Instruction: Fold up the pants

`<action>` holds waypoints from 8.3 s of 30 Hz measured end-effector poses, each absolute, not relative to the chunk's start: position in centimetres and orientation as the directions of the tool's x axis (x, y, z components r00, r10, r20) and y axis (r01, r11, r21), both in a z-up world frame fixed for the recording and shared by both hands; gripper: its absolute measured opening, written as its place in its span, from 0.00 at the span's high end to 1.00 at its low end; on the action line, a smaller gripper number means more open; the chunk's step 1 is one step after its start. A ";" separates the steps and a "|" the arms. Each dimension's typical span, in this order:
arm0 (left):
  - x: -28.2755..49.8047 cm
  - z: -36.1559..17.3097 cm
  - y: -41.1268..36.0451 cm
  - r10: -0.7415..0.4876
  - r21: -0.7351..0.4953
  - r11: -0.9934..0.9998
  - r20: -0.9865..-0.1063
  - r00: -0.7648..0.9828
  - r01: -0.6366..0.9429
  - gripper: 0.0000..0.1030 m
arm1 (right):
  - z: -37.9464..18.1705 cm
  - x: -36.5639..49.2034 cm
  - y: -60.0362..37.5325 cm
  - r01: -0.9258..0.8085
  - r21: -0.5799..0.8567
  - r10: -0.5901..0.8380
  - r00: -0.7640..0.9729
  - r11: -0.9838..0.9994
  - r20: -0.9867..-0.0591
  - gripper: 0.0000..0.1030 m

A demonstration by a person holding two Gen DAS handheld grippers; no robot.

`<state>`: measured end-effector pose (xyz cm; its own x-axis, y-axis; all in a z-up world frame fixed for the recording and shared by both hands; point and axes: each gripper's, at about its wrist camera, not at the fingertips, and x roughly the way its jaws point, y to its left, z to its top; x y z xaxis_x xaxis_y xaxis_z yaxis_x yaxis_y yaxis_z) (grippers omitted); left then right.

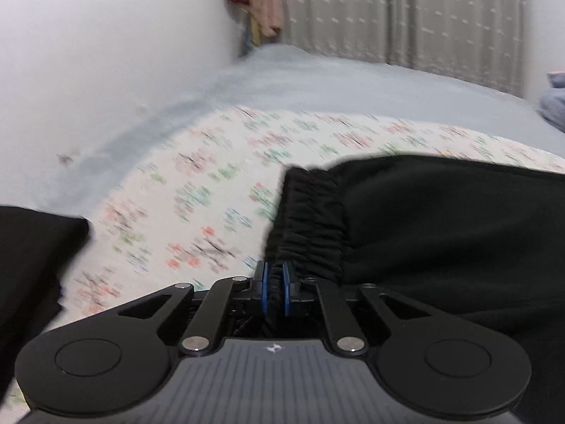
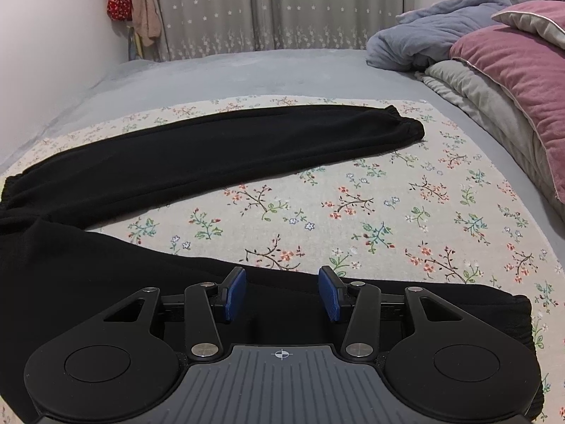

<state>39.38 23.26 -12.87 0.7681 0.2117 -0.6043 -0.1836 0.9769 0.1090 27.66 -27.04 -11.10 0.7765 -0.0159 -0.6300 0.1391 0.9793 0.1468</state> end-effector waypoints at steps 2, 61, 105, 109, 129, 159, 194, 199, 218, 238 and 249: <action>39.2 -12.2 23.8 0.305 0.145 0.951 -0.566 0.766 -0.272 0.90 | -11.0 27.5 -27.1 0.139 0.151 -0.015 0.782 0.979 -0.623 0.56; 38.8 -14.0 24.9 0.247 0.131 0.969 -0.602 0.759 -0.211 0.84 | -11.5 27.6 -24.9 0.079 0.120 0.014 0.780 0.990 -0.626 0.47; 54.9 -14.9 20.5 0.163 0.121 0.987 -0.669 0.725 -0.110 0.48 | -15.4 60.7 -50.2 0.410 0.278 -0.117 0.716 0.869 -0.688 0.66; 54.0 -13.8 20.3 0.181 0.140 0.983 -0.623 0.761 -0.119 0.53 | -14.7 59.7 -49.4 0.418 0.267 -0.154 0.739 0.869 -0.656 0.78; 37.7 -5.0 23.0 0.098 -0.132 0.978 -0.395 0.913 -0.162 0.60 | -3.5 34.8 -50.1 0.363 0.428 -0.162 0.885 0.828 -0.436 0.85; 25.8 -11.8 27.5 0.006 -0.157 0.981 -0.555 0.832 -0.112 0.30 | -15.1 12.7 -44.3 0.287 0.311 -0.018 0.761 0.906 -0.648 0.72; 28.5 -13.2 26.4 -0.067 -0.607 0.633 -0.661 0.748 -0.479 0.77 | -17.6 13.3 -44.7 0.475 0.778 0.107 0.822 0.412 -0.559 0.84; 28.6 -12.1 27.2 -0.054 -0.638 0.618 -0.618 0.784 -0.460 0.81 | -16.4 13.5 -44.4 0.445 0.794 0.055 0.859 0.415 -0.510 0.93; 26.3 -13.6 30.0 -0.114 -0.567 0.738 -0.640 0.760 -0.367 0.83 | -14.8 13.7 -44.0 0.371 0.669 0.073 0.841 0.644 -0.536 0.95; 26.6 -13.7 28.3 -0.005 -0.313 0.887 -0.742 0.670 -0.340 0.72 | -16.2 13.7 -43.0 0.350 0.470 0.074 0.735 0.810 -0.675 0.95; 25.0 -10.9 30.0 0.047 -0.364 0.852 -0.661 0.749 -0.375 0.37 | -12.6 12.2 -42.7 0.442 0.371 -0.149 0.782 0.817 -0.605 0.47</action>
<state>25.04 30.00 -10.88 0.7486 0.0469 -0.6613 -0.3751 0.8524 -0.3642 12.18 -42.67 -12.59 0.7822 -0.1488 -0.6049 0.4421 0.8168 0.3708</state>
